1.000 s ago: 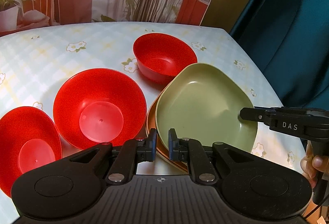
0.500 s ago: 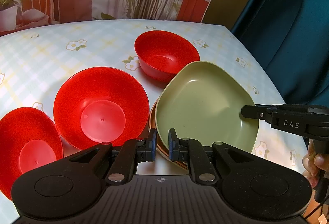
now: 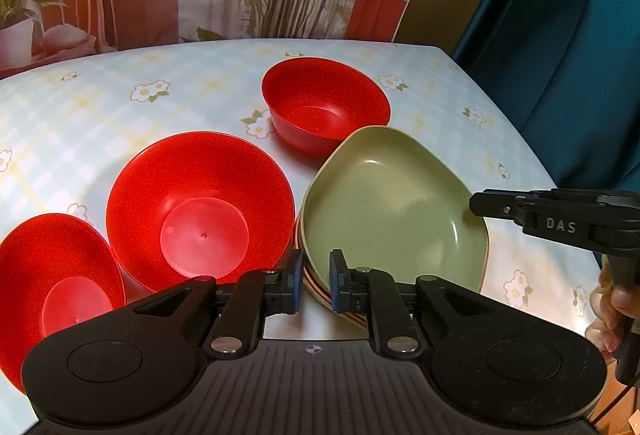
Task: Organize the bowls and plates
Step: 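Lower the green plate onto the orange plate and open both grippers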
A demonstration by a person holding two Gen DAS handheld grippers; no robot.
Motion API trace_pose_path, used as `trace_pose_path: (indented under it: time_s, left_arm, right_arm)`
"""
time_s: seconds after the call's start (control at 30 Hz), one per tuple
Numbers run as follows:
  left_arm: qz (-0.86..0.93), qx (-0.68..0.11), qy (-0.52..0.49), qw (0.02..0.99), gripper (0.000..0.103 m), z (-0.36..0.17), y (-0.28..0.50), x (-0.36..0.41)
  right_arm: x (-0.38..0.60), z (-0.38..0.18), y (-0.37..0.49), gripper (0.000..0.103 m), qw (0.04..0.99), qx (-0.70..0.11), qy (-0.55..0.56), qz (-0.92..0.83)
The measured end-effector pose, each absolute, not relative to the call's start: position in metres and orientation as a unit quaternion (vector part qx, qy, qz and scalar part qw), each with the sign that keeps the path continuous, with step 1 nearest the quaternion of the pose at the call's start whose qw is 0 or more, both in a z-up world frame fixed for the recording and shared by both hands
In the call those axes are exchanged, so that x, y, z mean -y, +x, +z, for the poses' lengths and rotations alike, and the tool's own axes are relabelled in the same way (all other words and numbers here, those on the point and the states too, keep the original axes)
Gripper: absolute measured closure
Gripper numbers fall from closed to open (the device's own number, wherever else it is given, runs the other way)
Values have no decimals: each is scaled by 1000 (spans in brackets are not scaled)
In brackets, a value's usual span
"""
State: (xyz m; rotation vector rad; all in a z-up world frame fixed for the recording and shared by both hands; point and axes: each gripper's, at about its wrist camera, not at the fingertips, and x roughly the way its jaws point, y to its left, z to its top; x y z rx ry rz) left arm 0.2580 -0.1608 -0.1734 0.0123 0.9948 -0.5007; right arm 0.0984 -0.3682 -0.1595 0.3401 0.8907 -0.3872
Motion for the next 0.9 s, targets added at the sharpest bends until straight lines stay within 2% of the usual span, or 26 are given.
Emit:
trace_pose_path:
  time_s: [0.2, 0.67, 0.9]
  left_arm:
    - [-239, -473, 10, 848, 88, -174, 259, 163]
    - [-233, -445, 13, 865, 84, -160, 259, 159]
    - [-222, -452, 15, 864, 83, -170, 263, 158]
  right_arm:
    - [367, -167, 106, 88, 867, -432, 161, -191]
    - [369, -176, 104, 89, 860, -446, 153, -195]
    - [369, -176, 103, 88, 860, -445, 156, -195]
